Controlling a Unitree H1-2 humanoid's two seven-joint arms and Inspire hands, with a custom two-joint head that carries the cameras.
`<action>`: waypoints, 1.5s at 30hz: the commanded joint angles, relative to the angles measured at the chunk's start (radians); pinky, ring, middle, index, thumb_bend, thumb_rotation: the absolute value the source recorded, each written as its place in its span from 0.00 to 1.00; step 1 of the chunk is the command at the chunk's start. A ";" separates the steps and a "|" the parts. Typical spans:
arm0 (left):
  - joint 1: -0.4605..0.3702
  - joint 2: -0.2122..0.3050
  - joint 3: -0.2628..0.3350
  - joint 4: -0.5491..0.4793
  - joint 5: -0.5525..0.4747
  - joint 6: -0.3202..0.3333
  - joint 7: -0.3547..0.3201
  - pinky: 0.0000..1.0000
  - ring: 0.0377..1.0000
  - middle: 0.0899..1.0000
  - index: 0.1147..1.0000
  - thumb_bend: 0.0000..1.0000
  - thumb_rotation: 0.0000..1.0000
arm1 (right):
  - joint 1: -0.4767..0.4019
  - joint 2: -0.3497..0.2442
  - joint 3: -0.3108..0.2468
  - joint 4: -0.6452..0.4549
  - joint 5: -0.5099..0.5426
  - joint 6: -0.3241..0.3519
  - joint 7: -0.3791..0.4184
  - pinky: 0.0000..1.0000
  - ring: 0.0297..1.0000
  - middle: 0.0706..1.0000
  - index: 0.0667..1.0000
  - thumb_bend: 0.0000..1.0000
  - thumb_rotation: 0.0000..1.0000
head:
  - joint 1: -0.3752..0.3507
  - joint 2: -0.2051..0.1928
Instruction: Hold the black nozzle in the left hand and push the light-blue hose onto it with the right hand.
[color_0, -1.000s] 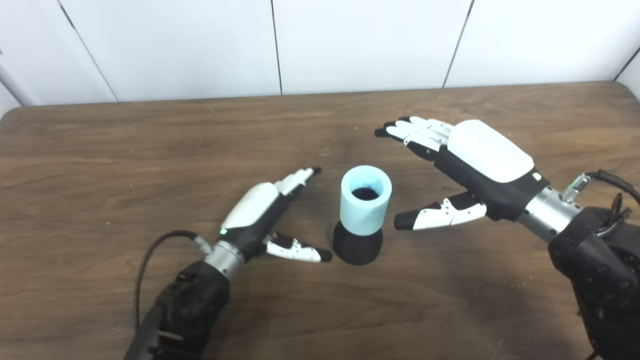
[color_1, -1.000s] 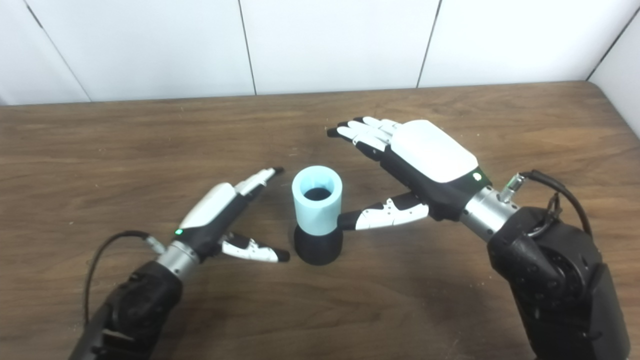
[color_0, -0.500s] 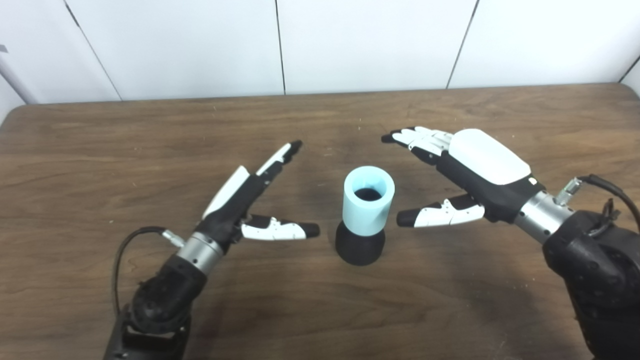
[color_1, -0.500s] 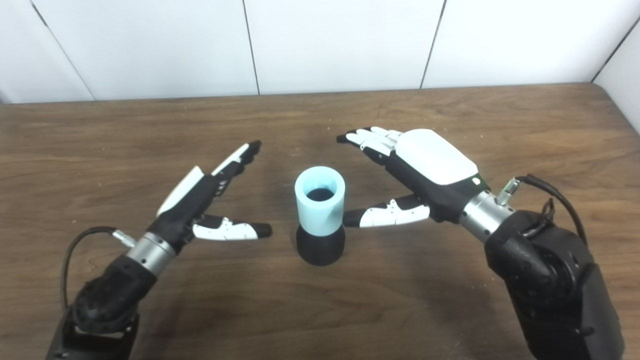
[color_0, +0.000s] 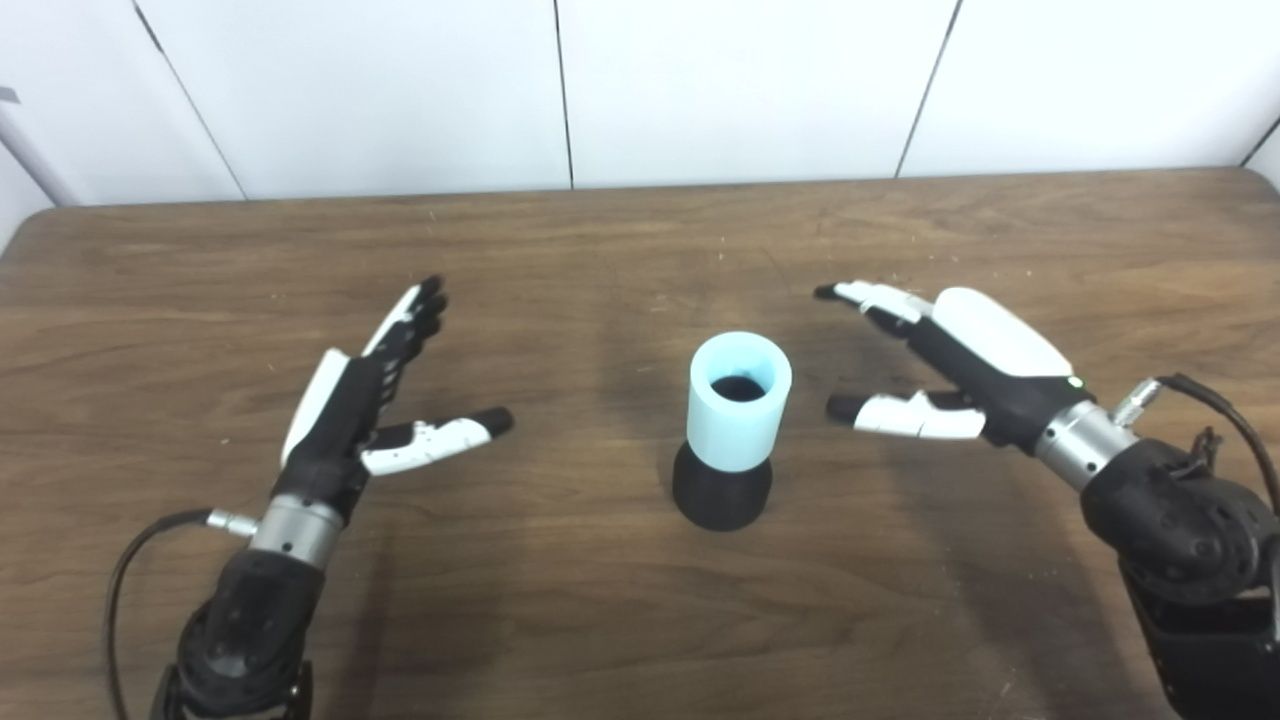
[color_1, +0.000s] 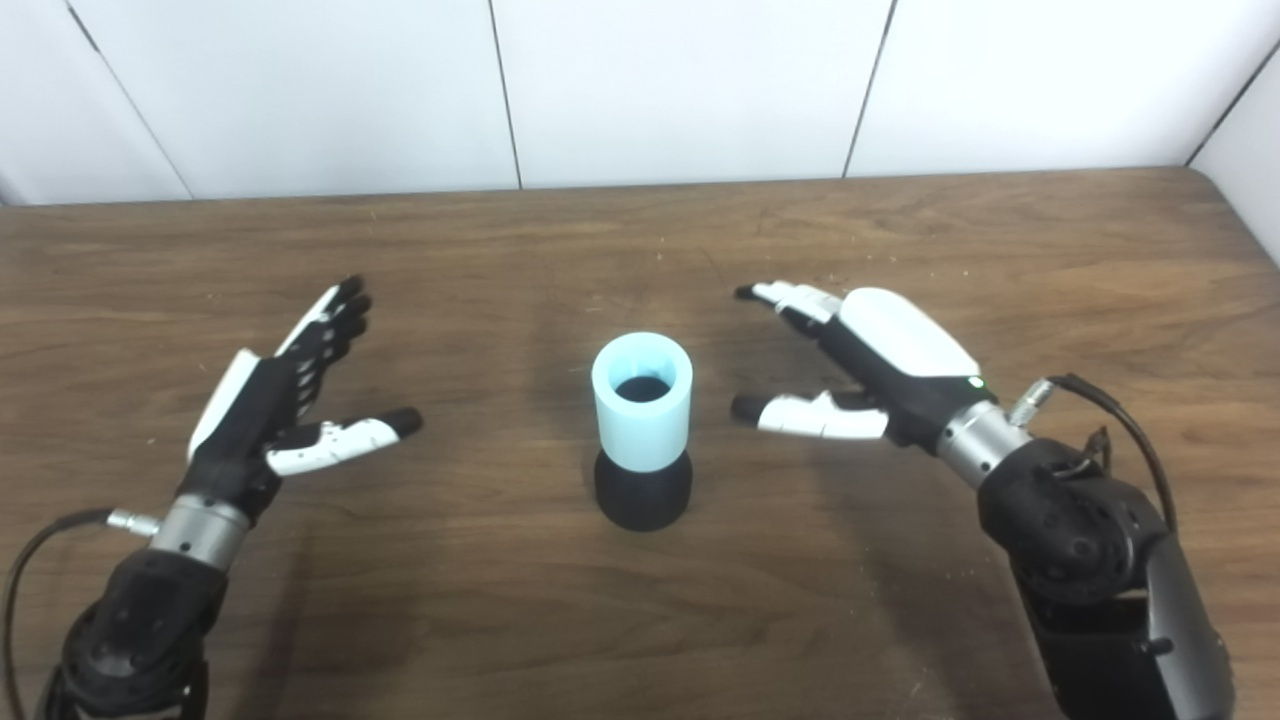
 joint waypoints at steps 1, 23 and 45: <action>-0.008 -0.009 0.003 -0.019 0.005 -0.028 0.035 0.92 0.92 0.93 0.90 0.70 0.49 | -0.006 0.039 -0.029 -0.006 0.084 0.047 -0.041 0.85 0.93 0.93 0.93 0.46 0.99 | 0.001 0.001; 0.177 -0.095 0.010 0.076 -0.099 -0.214 0.143 0.90 0.93 0.94 0.92 0.60 0.67 | 0.184 0.270 -0.102 0.077 0.389 -0.069 -0.329 0.90 0.94 0.93 0.90 0.39 0.93 | 0.002 0.010; 0.186 -0.091 -0.004 0.204 -0.111 -0.388 0.209 0.95 0.94 0.94 0.92 0.49 0.85 | 0.239 0.271 -0.065 0.260 0.427 -0.361 -0.434 0.89 0.92 0.92 0.90 0.46 0.98 | 0.029 -0.122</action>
